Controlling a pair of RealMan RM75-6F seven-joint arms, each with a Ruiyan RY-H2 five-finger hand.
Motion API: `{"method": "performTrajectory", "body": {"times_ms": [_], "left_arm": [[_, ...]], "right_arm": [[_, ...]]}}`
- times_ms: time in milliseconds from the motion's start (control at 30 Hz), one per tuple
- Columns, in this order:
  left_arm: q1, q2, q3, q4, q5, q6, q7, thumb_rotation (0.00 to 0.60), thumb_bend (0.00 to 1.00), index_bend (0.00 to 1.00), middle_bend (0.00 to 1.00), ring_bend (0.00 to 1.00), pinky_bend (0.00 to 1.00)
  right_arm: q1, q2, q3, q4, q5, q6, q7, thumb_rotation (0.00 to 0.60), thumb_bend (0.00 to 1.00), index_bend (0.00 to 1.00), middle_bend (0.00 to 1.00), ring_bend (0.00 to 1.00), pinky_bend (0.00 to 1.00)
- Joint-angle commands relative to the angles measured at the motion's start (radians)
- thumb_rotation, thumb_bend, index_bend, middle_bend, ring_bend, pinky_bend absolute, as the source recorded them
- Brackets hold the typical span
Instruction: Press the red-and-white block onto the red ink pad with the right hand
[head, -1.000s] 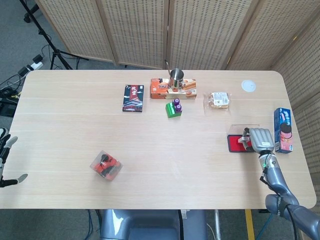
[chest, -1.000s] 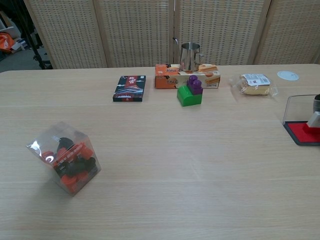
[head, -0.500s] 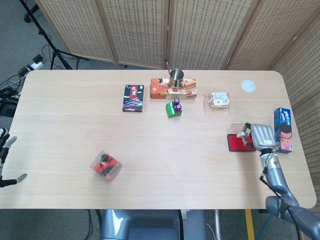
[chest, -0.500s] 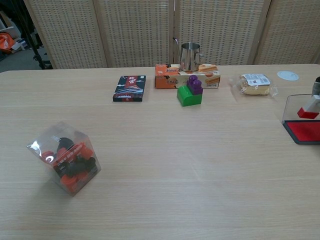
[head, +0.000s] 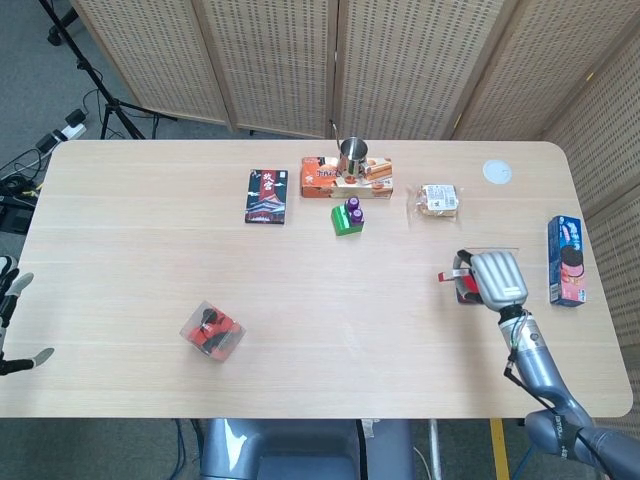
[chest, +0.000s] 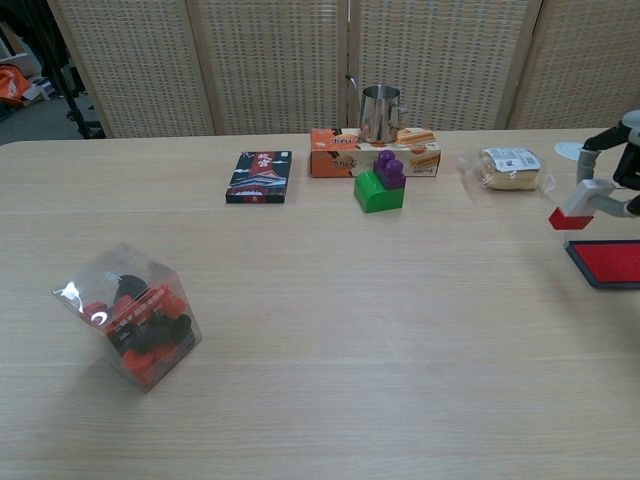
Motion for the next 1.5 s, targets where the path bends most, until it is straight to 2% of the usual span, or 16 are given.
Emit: {"method": "performTrajectory", "body": {"times_ms": [33,300,467,1267,1433,1500], "left_arm": [[0.000,0.001,0.000,0.001,0.000,-0.001,-0.004,0.600,0.00,0.00,0.00,0.00,0.00],[0.000,0.006,0.000,0.004,0.000,-0.003,-0.019,0.600,0.00,0.00,0.00,0.00,0.00],[0.000,0.005,0.001,0.005,0.001,-0.004,-0.016,0.600,0.00,0.00,0.00,0.00,0.00],[0.001,0.003,0.001,-0.004,-0.004,-0.002,0.001,0.600,0.00,0.00,0.00,0.00,0.00],[0.001,0.004,0.001,-0.004,-0.002,-0.001,0.000,0.600,0.00,0.00,0.00,0.00,0.00],[0.001,0.004,0.001,-0.004,-0.002,-0.002,0.000,0.600,0.00,0.00,0.00,0.00,0.00]], "right_arm": [[0.009,-0.030,-0.013,-0.016,0.002,-0.007,-0.049,0.600,0.57,0.57,0.97,1.00,1.00],[0.025,-0.113,-0.037,0.050,0.002,-0.003,-0.176,0.600,0.57,0.57,0.97,1.00,1.00],[0.026,-0.133,-0.042,0.067,0.017,-0.016,-0.201,0.600,0.57,0.57,0.97,1.00,1.00],[0.026,-0.172,-0.054,0.147,0.019,-0.036,-0.188,0.600,0.56,0.56,0.97,1.00,1.00],[0.024,-0.174,-0.057,0.154,0.009,-0.033,-0.174,0.600,0.54,0.54,0.97,1.00,1.00],[0.024,-0.174,-0.058,0.154,0.006,-0.031,-0.171,0.600,0.51,0.52,0.97,1.00,1.00]]}}
